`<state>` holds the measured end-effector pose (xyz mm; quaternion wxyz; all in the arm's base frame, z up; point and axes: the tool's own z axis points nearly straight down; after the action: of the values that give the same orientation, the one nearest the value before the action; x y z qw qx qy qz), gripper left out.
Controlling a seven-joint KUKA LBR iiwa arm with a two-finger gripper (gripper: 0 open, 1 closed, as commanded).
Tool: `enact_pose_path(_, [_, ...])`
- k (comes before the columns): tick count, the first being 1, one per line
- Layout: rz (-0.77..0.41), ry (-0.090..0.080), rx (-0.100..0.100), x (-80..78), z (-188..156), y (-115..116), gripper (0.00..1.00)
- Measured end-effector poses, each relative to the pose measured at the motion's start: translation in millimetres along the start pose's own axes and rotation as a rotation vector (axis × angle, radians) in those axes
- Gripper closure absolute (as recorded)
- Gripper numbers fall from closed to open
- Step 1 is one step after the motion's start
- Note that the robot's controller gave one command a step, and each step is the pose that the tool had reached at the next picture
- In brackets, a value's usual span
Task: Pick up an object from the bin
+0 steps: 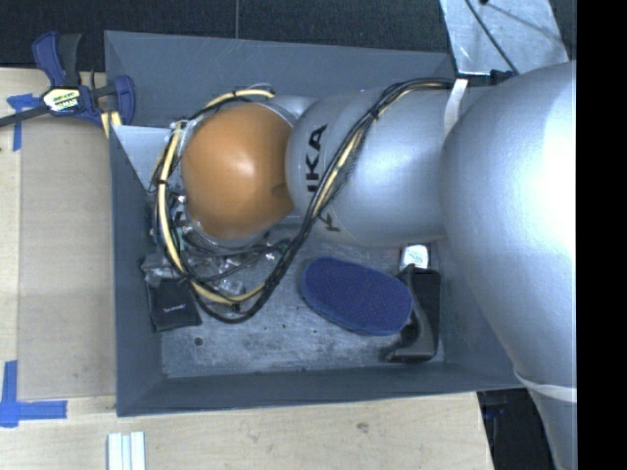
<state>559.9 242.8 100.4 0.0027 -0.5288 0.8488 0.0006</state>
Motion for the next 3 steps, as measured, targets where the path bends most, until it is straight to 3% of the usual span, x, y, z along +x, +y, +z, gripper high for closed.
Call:
enact_pose_path(1, [-0.36,0.003,0.001,0.3,30.3,-12.8,0.0])
enact_pose_path(2, [-0.355,0.002,0.001,0.8,29.9,-14.0,0.0])
enact_pose_path(3, [-0.355,0.001,0.0,-0.3,29.4,-13.2,1.0])
